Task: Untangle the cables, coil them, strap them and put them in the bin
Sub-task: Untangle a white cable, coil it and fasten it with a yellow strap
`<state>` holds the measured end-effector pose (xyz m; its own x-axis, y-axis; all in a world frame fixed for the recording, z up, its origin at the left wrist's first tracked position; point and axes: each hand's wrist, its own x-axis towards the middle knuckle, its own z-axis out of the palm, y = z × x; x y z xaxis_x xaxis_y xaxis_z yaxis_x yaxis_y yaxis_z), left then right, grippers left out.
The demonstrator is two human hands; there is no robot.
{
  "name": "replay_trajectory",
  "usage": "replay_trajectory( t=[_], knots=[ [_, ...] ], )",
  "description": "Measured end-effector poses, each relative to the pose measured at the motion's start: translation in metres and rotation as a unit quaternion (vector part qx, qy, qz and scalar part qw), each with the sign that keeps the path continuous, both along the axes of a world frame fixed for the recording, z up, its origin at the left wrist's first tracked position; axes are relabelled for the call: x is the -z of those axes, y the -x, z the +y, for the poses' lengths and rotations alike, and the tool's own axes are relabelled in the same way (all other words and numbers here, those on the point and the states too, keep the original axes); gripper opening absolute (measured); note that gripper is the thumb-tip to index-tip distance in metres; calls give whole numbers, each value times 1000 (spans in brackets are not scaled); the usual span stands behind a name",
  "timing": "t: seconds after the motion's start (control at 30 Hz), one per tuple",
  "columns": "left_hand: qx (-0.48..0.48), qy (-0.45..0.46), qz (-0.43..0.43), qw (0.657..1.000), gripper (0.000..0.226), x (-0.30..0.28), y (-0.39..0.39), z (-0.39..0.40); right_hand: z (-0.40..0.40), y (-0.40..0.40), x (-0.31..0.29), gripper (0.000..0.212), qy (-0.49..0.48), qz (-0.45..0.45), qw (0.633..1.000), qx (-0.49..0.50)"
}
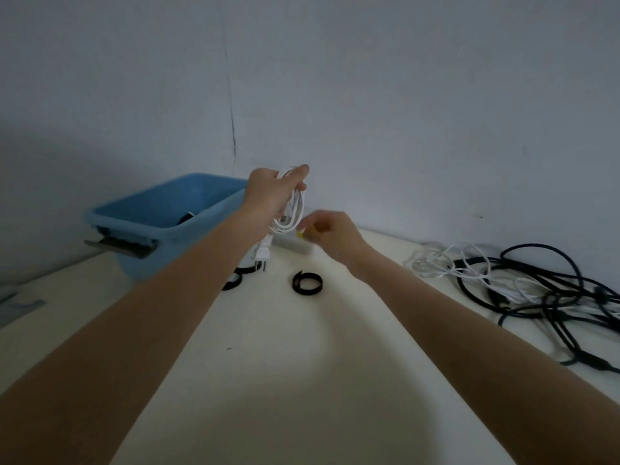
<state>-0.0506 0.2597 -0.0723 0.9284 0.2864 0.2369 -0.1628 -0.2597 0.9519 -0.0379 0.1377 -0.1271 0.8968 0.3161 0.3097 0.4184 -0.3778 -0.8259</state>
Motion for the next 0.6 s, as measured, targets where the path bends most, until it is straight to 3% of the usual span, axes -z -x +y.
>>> replay_trajectory(
  t=[0.1, 0.27, 0.6],
  knots=[
    [41, -15, 16, 999, 27, 6, -1, -23, -35, 11, -17, 25, -141, 75, 987, -7],
    [119, -56, 16, 991, 33, 13, 3, -77, -98, 28, -27, 24, -304, 151, 941, -9],
    [322, 43, 101, 940, 40, 14, 23, -151, -185, 58, -25, 14, -275, 135, 952, 26]
  ],
)
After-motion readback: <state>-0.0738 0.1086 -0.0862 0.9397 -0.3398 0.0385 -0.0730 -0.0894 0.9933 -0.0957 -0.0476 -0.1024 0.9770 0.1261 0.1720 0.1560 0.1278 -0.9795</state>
